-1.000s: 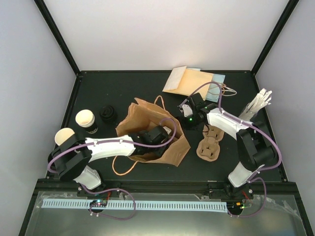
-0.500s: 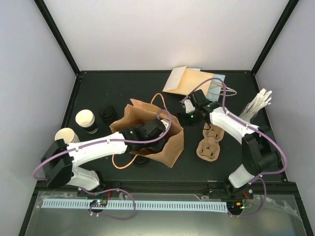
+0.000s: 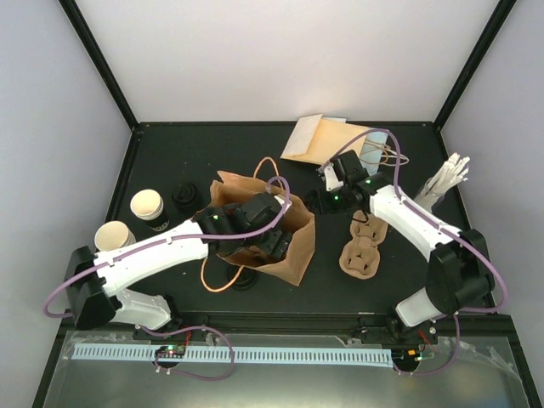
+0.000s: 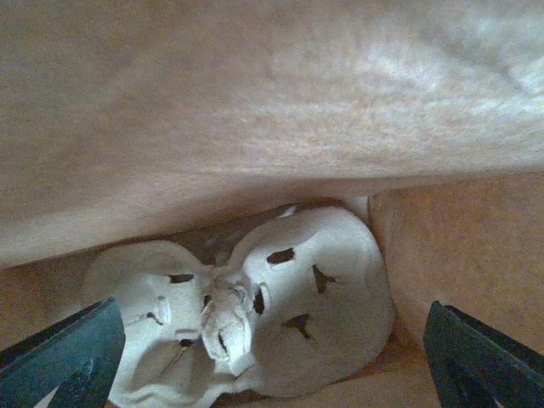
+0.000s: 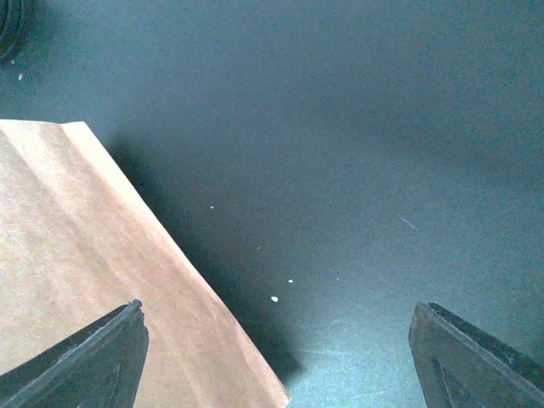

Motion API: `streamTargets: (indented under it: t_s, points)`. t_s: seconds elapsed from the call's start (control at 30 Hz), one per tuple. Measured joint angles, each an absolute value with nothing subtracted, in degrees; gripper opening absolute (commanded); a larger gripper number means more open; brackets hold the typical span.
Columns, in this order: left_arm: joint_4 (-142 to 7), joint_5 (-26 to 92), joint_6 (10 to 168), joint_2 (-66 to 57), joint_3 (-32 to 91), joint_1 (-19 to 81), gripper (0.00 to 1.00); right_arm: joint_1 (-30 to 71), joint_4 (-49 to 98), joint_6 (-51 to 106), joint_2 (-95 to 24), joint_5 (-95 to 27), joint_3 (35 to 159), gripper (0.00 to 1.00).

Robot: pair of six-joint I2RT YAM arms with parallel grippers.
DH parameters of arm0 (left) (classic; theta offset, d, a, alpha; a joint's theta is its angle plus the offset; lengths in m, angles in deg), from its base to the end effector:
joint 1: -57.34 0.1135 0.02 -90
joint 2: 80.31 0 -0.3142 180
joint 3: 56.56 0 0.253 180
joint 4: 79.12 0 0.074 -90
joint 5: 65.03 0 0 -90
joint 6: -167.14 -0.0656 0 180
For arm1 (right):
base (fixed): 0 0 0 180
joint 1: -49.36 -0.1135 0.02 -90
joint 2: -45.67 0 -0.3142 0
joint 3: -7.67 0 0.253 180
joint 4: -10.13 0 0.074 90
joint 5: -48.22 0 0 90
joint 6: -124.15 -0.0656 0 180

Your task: Pack the takeout coffee

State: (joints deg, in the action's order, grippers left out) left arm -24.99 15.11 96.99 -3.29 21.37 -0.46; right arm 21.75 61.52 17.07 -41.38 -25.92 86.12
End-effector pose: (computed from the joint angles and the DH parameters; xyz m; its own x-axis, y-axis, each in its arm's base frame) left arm 0.1616 -0.2355 0.3127 -0.6660 0.4298 -0.6097 0.5878 0.8056 -0.0743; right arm 0.2775 0.1654 0.2707 -0.9000 -0.1519 -0.4086 -0.3166 0.8721 0.3731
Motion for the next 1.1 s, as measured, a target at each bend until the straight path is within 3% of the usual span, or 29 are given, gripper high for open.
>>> streamTargets:
  t_s: [0.37,0.73,1.1]
  points:
    - [-19.33,14.67,96.99,-12.74,25.32,-0.46,0.93,21.22,67.86,20.53,-32.50,-27.67,97.68,0.82]
    - [-19.73,14.73,97.52,-17.65,25.32,-0.41,0.89,7.74,70.72,28.18,-25.07,-26.36,108.74,0.77]
    - [-20.01,14.80,98.39,-19.97,25.24,-0.41,0.88,1.86,76.04,32.22,-30.05,-30.29,112.85,0.73]
